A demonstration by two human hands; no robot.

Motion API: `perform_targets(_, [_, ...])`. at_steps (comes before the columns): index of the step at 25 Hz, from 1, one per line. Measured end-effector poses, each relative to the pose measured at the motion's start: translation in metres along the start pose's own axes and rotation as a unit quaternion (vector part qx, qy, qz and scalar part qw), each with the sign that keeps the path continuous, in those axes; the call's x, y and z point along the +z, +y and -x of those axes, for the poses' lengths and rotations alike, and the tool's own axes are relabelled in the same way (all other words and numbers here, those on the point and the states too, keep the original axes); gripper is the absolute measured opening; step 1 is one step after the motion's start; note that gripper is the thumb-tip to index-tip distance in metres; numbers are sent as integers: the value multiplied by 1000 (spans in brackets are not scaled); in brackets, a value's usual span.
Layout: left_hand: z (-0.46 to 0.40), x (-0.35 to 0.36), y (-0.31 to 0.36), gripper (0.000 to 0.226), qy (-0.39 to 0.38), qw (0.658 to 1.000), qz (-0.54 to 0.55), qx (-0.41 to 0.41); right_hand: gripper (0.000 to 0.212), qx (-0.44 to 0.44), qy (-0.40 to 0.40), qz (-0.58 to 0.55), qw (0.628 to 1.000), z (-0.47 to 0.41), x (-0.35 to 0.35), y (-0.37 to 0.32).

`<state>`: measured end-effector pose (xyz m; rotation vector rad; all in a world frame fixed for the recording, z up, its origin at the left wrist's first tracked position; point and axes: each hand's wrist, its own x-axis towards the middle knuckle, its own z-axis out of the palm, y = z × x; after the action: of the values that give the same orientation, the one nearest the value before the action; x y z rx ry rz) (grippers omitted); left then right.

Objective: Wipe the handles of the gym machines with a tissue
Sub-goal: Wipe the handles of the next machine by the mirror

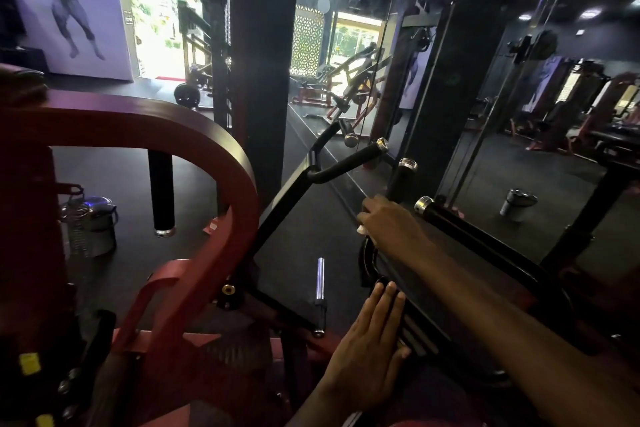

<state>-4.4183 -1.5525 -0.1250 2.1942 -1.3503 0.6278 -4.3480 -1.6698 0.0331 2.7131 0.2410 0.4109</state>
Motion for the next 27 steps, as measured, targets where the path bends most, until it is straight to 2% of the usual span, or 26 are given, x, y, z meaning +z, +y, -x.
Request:
perform_targets(4, [0,-3,0,61,-9,999,-41,-5,24,-66,-138,80,985,-19,-7,-22])
perform_targets(9, [0,-2,0,61,-22,996,-85,-12,17,-120,-277,48,952,-19,-5,-52])
perform_targets(11, [0,-1,-2,58,-29,994,-104,-10,17,-140,-301,56,942,-15,0,-60])
perform_targets(16, [-1,1,-2,61,-31,996,-77,-16,19,-131,-272,82,950,-29,7,-53])
perform_targets(19, [-2,-3,-1,63,-42,995,-86,-30,21,-92,-245,80,962,-44,-2,-38])
perform_targets(23, [-1,-2,-4,63,-29,996,-85,-3,24,-22,-202,62,977,-53,-16,-5])
perform_targets(27, [-3,0,-7,63,-22,997,-71,-3,24,35,-92,51,994,-51,-26,32])
